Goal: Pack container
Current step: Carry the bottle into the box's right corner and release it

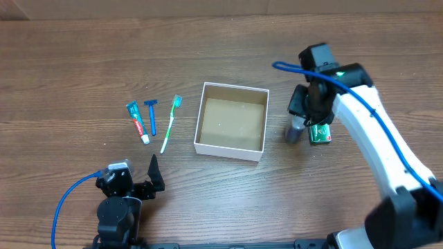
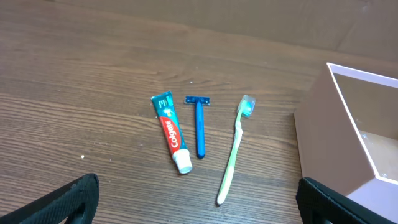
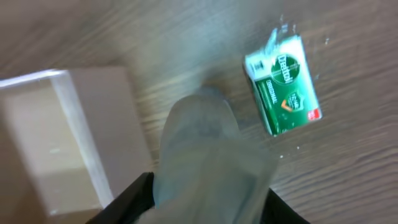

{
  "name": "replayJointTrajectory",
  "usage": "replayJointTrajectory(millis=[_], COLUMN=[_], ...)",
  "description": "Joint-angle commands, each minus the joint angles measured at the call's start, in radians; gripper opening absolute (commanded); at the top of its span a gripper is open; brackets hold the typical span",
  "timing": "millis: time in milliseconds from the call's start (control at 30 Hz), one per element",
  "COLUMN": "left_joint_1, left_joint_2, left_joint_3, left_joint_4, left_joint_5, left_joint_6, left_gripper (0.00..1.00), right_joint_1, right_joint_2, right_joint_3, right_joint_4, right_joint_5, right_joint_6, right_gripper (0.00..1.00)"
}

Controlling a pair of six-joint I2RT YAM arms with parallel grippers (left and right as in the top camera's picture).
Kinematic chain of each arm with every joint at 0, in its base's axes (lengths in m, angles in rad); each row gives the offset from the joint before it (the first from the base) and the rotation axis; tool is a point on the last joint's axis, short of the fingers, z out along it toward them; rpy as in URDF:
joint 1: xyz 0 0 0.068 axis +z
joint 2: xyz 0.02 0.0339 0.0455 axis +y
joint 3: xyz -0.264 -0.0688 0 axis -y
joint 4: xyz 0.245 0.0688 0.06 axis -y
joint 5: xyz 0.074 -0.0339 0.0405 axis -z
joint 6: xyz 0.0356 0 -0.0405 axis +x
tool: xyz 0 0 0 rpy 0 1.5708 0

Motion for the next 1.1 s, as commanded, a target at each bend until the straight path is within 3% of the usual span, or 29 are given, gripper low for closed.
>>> replayJointTrajectory(millis=[0, 167, 300, 567, 733, 800, 833, 933, 1067], left_joint_1=[0.008, 0.008, 0.008, 0.008, 0.008, 0.008, 0.008, 0.008, 0.008], left_joint_2=[-0.010, -0.010, -0.010, -0.010, -0.010, -0.010, -0.010, -0.010, -0.010], left_joint_3=[-0.004, -0.004, -0.004, -0.004, -0.004, -0.004, -0.004, -0.004, -0.004], left_joint_4=[0.001, 0.001, 0.001, 0.001, 0.001, 0.001, 0.001, 0.001, 0.001], left_joint_5=[0.012, 0.012, 0.012, 0.012, 0.012, 0.012, 0.012, 0.012, 0.012], left_joint_6=[-0.021, -0.021, -0.021, -0.021, -0.021, -0.021, -0.021, -0.021, -0.021], left_gripper=[1.00, 1.00, 1.00, 1.00, 1.00, 1.00, 1.00, 1.00, 1.00], right_joint_1=[0.114, 0.253, 0.334, 0.326, 0.294, 0.284, 0.283, 0.284, 0.290], right_joint_2=[-0.211, -0.261, -0.186, 0.080, 0.160, 0.158, 0.152, 0.122, 0.032], right_joint_3=[0.175, 0.175, 0.163, 0.162, 0.162, 0.163, 0.163, 0.163, 0.163], right_joint_4=[-0.002, 0.045, 0.063, 0.081, 0.121, 0.127, 0.127, 0.109, 0.062], right_joint_5=[0.026, 0.026, 0.032, 0.101, 0.113, 0.119, 0.119, 0.120, 0.120], right_joint_6=[-0.034, 0.005, 0.014, 0.023, 0.023, 0.023, 0.023, 0.018, 0.000], right_gripper=[0.39, 0.36, 0.36, 0.44, 0.44, 0.67, 0.73, 0.85, 0.93])
